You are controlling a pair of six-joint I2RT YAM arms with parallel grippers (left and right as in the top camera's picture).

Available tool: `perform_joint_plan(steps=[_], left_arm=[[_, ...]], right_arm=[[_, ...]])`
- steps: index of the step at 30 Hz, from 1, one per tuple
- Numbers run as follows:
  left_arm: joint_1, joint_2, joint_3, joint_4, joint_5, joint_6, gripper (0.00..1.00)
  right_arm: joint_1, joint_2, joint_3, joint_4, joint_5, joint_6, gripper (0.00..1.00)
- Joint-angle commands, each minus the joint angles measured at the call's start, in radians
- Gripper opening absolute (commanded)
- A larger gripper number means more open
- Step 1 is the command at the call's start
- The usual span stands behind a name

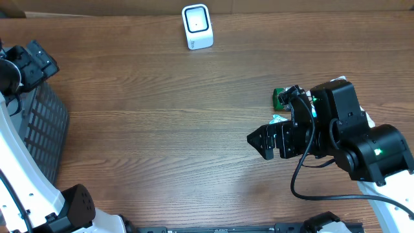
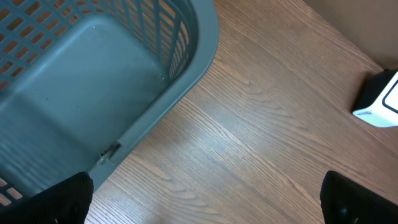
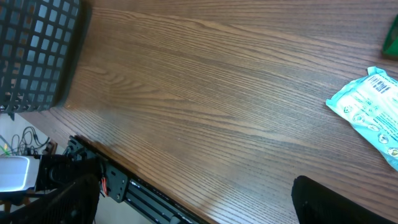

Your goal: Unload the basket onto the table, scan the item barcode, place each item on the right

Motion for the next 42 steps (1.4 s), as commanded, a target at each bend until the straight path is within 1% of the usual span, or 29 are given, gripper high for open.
perform_joint_plan(steps=[1,6,22,27,29,32,36,42], left_arm=[[-0.006,-0.009,0.011,0.001,-0.005,0.018,1.00],[-0.006,-0.009,0.011,0.001,-0.005,0.018,1.00],[-0.006,-0.009,0.011,0.001,-0.005,0.018,1.00],[-0.006,-0.009,0.011,0.001,-0.005,0.018,1.00],[-0.006,-0.009,0.011,0.001,-0.005,0.018,1.00],[-0.006,-0.009,0.011,0.001,-0.005,0.018,1.00],[-0.006,-0.009,0.011,0.001,-0.005,0.018,1.00],[-0.006,-0.009,0.011,0.001,-0.005,0.018,1.00]], right_arm=[[0.005,-0.012,0.018,0.006,0.006,-0.004,1.00],[0.005,-0.055,0.017,0.006,0.006,-0.004,1.00],[0.002,-0.322,0.016,0.006,0.010,-0.005,1.00],[0.002,-0.402,0.001,0.045,0.167,-0.005,1.00],[0.002,-0.444,-0.034,0.089,0.227,-0.005,1.00],[0.002,-0.526,-0.132,0.224,0.312,-0.005,1.00],[-0.003,-0.619,-0.274,0.414,0.337,-0.005,1.00],[-0.049,-0.756,-0.535,0.745,0.340,-0.005,1.00]])
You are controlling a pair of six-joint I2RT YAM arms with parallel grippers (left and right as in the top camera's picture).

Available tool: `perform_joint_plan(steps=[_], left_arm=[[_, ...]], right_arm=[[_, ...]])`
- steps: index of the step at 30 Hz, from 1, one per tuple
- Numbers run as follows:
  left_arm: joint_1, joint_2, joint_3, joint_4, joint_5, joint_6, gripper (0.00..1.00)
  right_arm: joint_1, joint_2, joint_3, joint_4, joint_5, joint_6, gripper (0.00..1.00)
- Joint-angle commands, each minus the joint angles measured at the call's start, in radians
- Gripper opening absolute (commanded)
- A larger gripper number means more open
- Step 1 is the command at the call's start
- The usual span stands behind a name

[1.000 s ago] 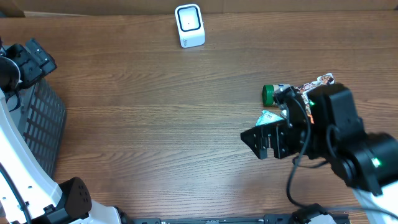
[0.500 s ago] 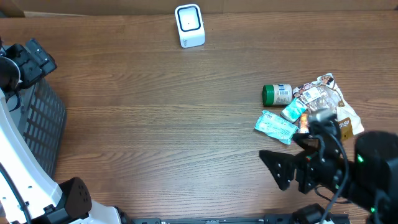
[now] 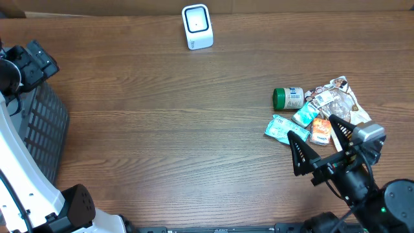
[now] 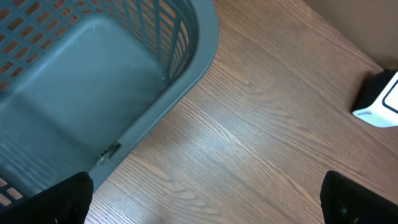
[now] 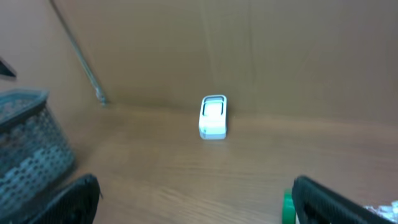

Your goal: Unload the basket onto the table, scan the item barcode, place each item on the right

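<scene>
A small pile of items lies at the right of the table: a green-capped bottle [image 3: 288, 98], teal packets [image 3: 279, 128], an orange packet [image 3: 320, 131] and a crinkled bag [image 3: 333, 97]. The white scanner [image 3: 197, 26] stands at the far edge, and also shows as the scanner [image 5: 213, 116] in the right wrist view. My right gripper [image 3: 317, 145] is open and empty, just on the near side of the pile, facing the far wall. The bottle's green cap [image 5: 287, 208] shows beside its right finger. My left gripper [image 4: 202, 208] is open and empty above the basket's edge.
A grey slatted basket [image 3: 42, 129] stands at the table's left edge, and the basket [image 4: 93, 81] fills much of the left wrist view. A brown cardboard wall [image 5: 249, 50] runs behind the scanner. Bare wood lies between the basket and the pile.
My right arm was over the pile with its camera looking down at the table. It now sits nearer the front edge, tilted up toward the scanner, and the pile is uncovered. The left arm has not moved.
</scene>
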Motion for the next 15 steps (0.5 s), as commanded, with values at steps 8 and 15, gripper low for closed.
perform_joint_plan(steps=[8,15], left_arm=[[-0.006,-0.009,0.011,0.001,-0.005,0.018,1.00],[-0.006,-0.009,0.011,0.001,-0.005,0.018,1.00]], right_arm=[[-0.080,-0.239,-0.497,0.552,0.029,-0.003,1.00],[-0.085,-0.341,-0.759,0.857,0.029,-0.003,1.00]])
